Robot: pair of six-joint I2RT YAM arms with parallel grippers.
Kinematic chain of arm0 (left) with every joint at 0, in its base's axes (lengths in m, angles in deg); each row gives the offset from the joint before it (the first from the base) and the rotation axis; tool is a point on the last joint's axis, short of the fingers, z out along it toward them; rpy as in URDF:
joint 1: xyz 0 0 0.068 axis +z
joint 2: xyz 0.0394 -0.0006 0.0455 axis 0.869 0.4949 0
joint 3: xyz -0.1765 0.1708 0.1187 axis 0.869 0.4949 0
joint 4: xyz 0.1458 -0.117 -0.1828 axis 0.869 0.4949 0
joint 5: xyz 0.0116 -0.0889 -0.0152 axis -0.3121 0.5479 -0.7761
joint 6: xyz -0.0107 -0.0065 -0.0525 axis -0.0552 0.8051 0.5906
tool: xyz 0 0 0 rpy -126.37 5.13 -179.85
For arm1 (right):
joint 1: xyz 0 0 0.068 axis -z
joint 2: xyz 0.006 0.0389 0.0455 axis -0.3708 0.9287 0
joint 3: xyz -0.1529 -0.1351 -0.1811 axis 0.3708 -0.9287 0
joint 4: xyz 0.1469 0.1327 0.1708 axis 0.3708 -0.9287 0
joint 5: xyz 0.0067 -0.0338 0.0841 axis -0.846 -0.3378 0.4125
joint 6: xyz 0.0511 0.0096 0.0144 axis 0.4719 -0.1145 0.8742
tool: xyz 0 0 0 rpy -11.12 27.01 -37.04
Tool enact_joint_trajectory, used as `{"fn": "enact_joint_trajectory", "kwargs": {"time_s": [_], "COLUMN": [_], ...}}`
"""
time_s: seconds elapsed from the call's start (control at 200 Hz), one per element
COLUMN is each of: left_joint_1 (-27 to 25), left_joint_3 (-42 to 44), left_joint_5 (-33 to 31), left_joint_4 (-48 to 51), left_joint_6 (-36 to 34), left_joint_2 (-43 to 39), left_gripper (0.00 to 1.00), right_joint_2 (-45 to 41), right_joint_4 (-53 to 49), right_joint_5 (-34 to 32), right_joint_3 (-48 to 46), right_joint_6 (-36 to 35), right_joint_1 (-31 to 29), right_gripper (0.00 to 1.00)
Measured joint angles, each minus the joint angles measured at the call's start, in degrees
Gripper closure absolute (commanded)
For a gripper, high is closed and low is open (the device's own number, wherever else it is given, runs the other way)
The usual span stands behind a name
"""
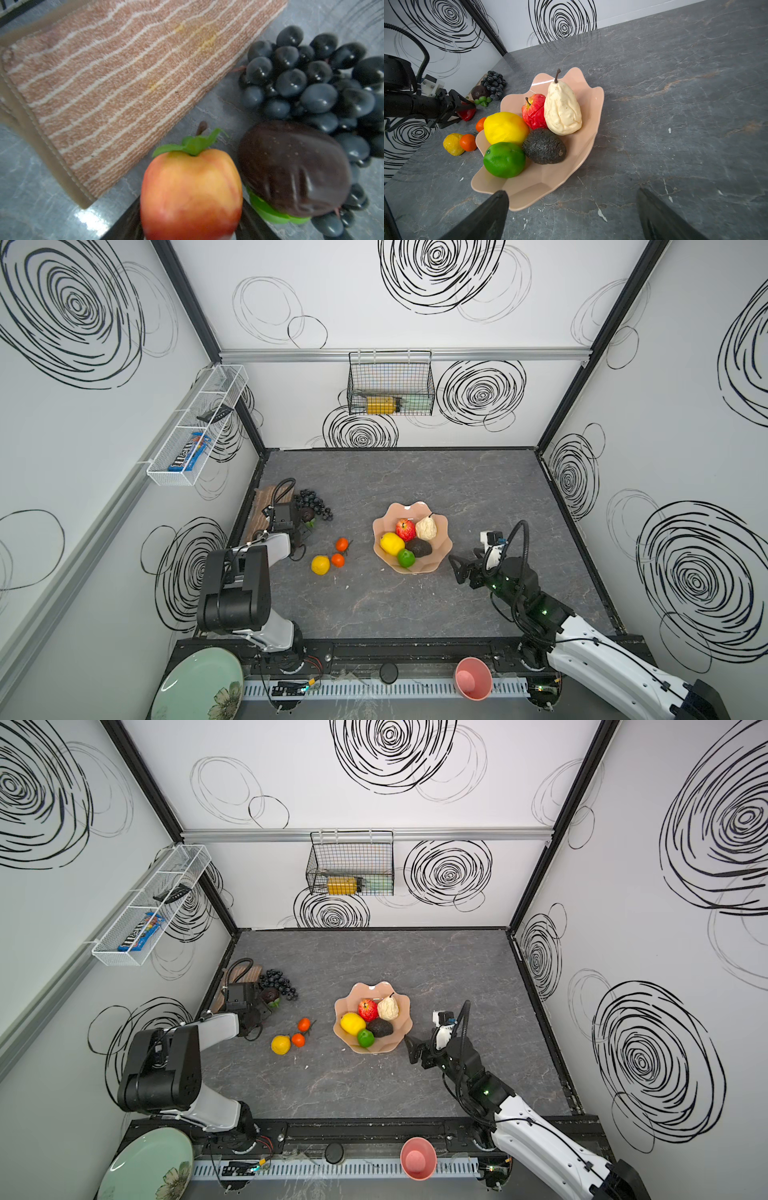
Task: Place and organize the fake fruits in the fruit bowl
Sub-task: 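Lower the left gripper onto the orange-red apple with leaves and grasp it, then carry the leafy apple with the left gripper toward the right gripper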
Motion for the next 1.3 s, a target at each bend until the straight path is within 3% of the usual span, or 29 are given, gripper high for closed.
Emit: {"fn": "enact_joint_trajectory", "kwargs": {"time_s": [0.29, 0.5, 0.66, 0.831, 1.151, 1.296], "left_joint_1": [-0.5, -4.8, -14.9, -25.7, -47.3, -54.3], "left_joint_3": [0.9, 6.2, 9.5, 12.9, 12.9, 12.8], "left_joint_5": [-0.3, -3.8, -8.9, -8.6, -1.3, 4.6], "left_joint_4": [-0.6, -1.3, -2.4, -5.4, -16.8, -22.9], "left_joint_6": [0.4, 2.2, 2.8, 0.1, -11.8, -18.4], "left_joint_2": [-1.4, -14.7, -27.3, -36.3, -31.3, -27.7], "left_gripper": [0.40, 0.41, 0.42, 0.43, 0.44, 0.45], "right_joint_2": [0.4, 0.9, 1.7, 1.8, 2.8, 2.3], "right_joint_4": [0.4, 0.5, 0.5, 0.4, -5.3, -8.9], "right_joint_5": [0.0, 0.0, 0.1, 0.1, 1.0, 4.4], "right_joint_3": [0.0, 0.0, 0.0, 0.0, 5.8, 10.4], "right_joint_6": [0.0, 0.0, 0.0, 0.5, 7.4, 9.2], "right_joint_1": [0.0, 0.0, 0.0, 0.0, 0.1, 0.1], "right_gripper": [0.01, 0.01, 0.02, 0.02, 0.01, 0.02]}}
